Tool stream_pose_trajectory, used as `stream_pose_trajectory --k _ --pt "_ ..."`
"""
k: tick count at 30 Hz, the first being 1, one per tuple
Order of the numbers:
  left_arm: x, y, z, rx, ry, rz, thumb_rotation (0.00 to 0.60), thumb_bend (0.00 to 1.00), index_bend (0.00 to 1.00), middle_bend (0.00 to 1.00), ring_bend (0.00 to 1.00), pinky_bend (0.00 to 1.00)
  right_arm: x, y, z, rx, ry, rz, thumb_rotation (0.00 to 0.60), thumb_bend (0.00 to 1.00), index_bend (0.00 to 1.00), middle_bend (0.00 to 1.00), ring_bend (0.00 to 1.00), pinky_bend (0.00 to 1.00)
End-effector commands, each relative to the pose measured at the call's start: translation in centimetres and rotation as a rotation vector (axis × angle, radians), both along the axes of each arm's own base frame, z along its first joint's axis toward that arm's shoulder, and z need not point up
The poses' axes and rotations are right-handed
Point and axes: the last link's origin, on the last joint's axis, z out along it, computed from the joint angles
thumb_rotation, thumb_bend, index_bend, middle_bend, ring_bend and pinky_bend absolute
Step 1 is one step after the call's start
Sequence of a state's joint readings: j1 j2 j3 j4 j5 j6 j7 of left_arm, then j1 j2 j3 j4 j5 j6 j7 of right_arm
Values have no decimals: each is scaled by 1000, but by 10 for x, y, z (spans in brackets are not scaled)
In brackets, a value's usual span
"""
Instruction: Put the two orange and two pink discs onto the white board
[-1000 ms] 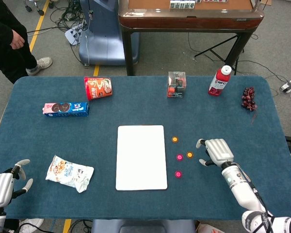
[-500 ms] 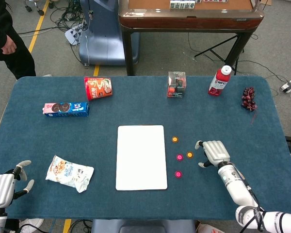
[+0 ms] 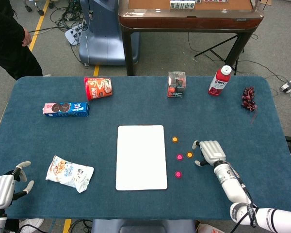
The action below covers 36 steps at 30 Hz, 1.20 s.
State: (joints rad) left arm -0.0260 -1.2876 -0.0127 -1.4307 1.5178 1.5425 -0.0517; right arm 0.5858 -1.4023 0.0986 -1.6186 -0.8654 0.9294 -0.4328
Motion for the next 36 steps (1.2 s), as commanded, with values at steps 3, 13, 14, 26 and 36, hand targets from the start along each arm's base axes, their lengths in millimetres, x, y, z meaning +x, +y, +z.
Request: stream_pose_trajectory --k 3,13,14,26,36 --pt "-1 -1 -1 -1 -1 2 600 309 332 621 564 753 1 -1 -5 4 0 -1 600 200 386 1000 1000 1000" --pt "-3 -4 -1 -2 -5 11 600 309 333 621 564 753 5 -5 -9 -4 0 4 600 210 430 1000 1000 1000" --pt "-3 -4 -1 -2 -5 12 600 309 333 621 564 753 5 -6 -10 -4 0 3 600 211 430 1000 1000 1000" --pt "-4 -5 -3 -7 -7 15 600 309 333 621 564 753 5 -9 -13 12 5 -9 600 213 431 1000 1000 1000" --pt "-4 -6 -3 -10 -6 16 600 309 333 621 564 753 5 -10 -16 17 10 -13 600 213 431 1000 1000 1000"
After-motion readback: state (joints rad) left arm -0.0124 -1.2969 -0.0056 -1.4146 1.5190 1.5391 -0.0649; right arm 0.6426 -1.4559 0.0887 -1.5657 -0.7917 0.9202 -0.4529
